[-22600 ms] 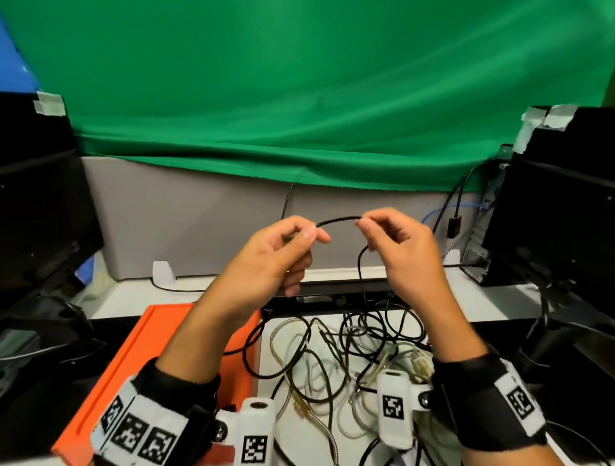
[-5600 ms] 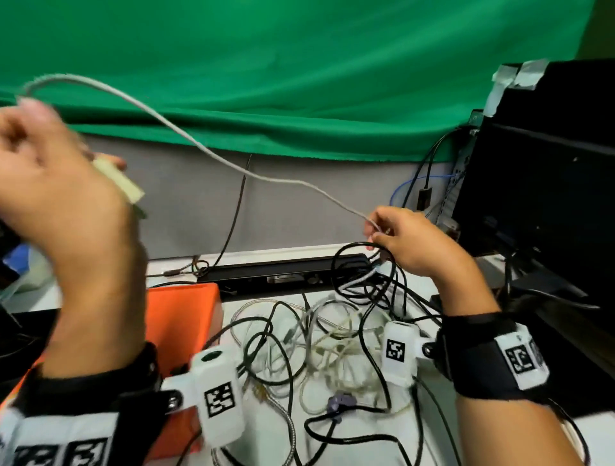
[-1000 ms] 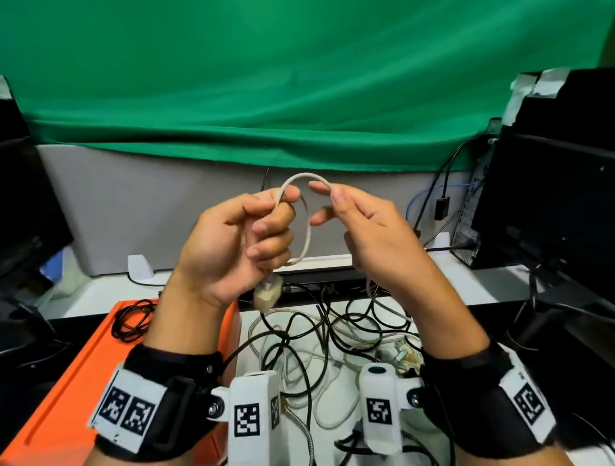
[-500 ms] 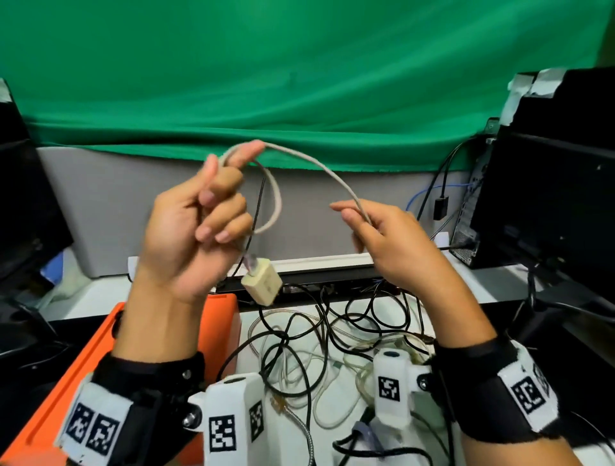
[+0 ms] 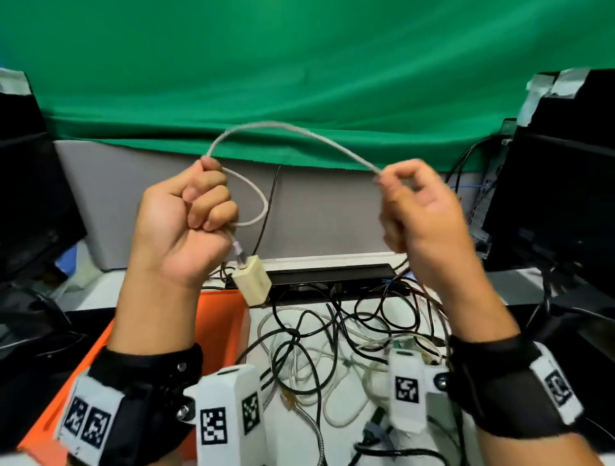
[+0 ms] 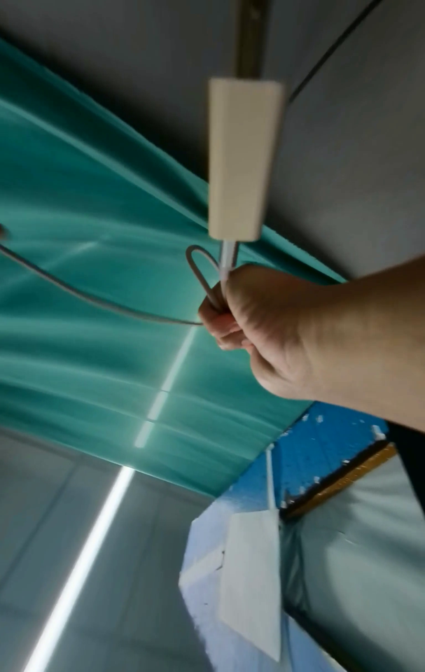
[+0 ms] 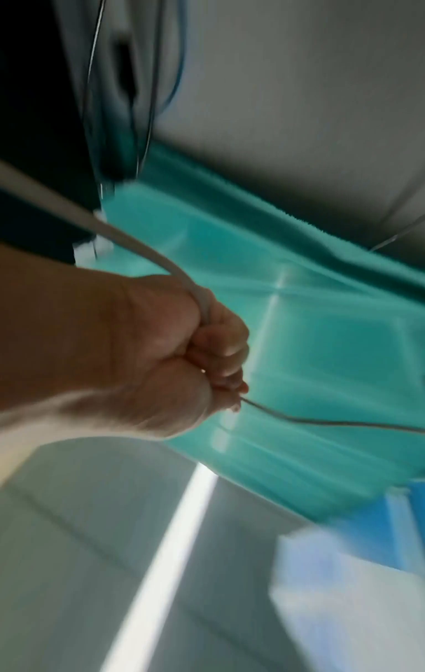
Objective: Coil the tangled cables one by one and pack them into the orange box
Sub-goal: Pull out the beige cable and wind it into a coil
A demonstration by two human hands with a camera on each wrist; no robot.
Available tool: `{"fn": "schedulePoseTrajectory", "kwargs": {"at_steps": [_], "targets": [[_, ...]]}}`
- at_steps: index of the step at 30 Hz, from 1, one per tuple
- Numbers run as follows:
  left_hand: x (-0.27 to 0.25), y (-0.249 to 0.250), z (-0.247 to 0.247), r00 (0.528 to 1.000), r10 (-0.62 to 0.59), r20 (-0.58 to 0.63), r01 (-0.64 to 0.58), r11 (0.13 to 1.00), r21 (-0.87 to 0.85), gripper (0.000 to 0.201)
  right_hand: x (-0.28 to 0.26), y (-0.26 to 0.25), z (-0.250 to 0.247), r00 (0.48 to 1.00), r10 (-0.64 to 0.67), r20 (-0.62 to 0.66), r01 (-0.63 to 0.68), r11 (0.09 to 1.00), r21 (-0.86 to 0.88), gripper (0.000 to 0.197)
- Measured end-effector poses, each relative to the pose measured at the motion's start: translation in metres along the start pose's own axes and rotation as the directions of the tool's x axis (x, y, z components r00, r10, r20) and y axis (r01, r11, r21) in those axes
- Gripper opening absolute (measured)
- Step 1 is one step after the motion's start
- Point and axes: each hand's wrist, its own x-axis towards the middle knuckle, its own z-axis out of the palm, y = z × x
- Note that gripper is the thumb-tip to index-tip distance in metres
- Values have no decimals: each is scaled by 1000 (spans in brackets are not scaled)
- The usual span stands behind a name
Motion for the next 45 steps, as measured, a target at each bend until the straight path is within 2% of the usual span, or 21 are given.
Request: {"fn": "schedulePoseTrajectory", "kwargs": {"at_steps": [1,3,5,6,8,9,11,13,16,18,20,22,24,26,29,31,33,36,40,42,45], "targets": [[-1,3,-2,1000,-23,19,23,1000,-2,21,3,3,-10,995,21,-94,-21,1000,8,12],[-2,1,1,995,-56,84,56,998,5,25,7,12,-22,978,-50,-200,-12,955,-296,13],[-4,-11,11,994,-10,109,0,996,94,41,5,21,-19,993,-61,-103,-19,769,-640,19],[-6,-17,18,994,33,105,-52,983,177,47,3,22,-13,1000,16,-16,-22,673,-739,23],[-7,-28,29,988,113,102,-144,919,368,46,-6,15,5,973,181,144,30,521,-853,32],[-8,-32,33,983,151,103,-182,876,447,41,-10,10,15,952,224,208,75,488,-870,35],[-8,-37,37,966,225,125,-255,774,579,33,-19,-3,32,904,260,338,165,517,-840,37],[-5,-44,36,949,262,175,-307,645,700,29,-28,-16,44,860,241,451,233,601,-765,37],[-3,-53,29,941,226,253,-320,349,881,27,-33,-33,49,830,147,539,280,725,-629,34],[-3,-54,26,946,155,286,-306,125,944,30,-31,-42,39,857,65,512,254,810,-529,26],[-6,-53,26,959,73,275,-278,44,960,35,-26,-45,23,924,-63,377,251,844,-473,20],[-9,-52,28,968,-1,250,-247,138,959,39,-21,-41,13,962,-205,180,267,844,-464,23],[-13,-53,32,968,-98,232,-172,414,894,37,-18,-33,15,956,-289,50,280,849,-448,28],[-15,-55,36,953,-204,226,-24,691,723,36,-16,-23,25,957,-286,42,277,870,-408,23],[-11,-59,37,930,-255,266,86,853,515,41,-16,-11,38,982,-102,156,133,971,-198,39],[-7,-58,35,938,-221,267,86,895,438,44,-16,-10,41,982,-40,183,58,994,-92,38],[-5,-55,34,957,-182,225,76,909,410,45,-13,-8,39,993,-59,98,71,989,-132,30],[-4,-56,35,979,-147,139,68,886,458,40,-10,-1,36,997,-73,18,75,981,-179,32],[-2,-61,39,991,-85,107,11,831,556,39,-12,1,39,996,38,85,-29,994,-104,36],[-3,-62,38,989,-86,123,-1,816,578,42,-14,1,39,993,-56,103,77,973,-217,32],[-6,-63,37,973,-137,187,-1,805,593,36,-12,3,33,975,-201,92,221,844,-488,28]]}}
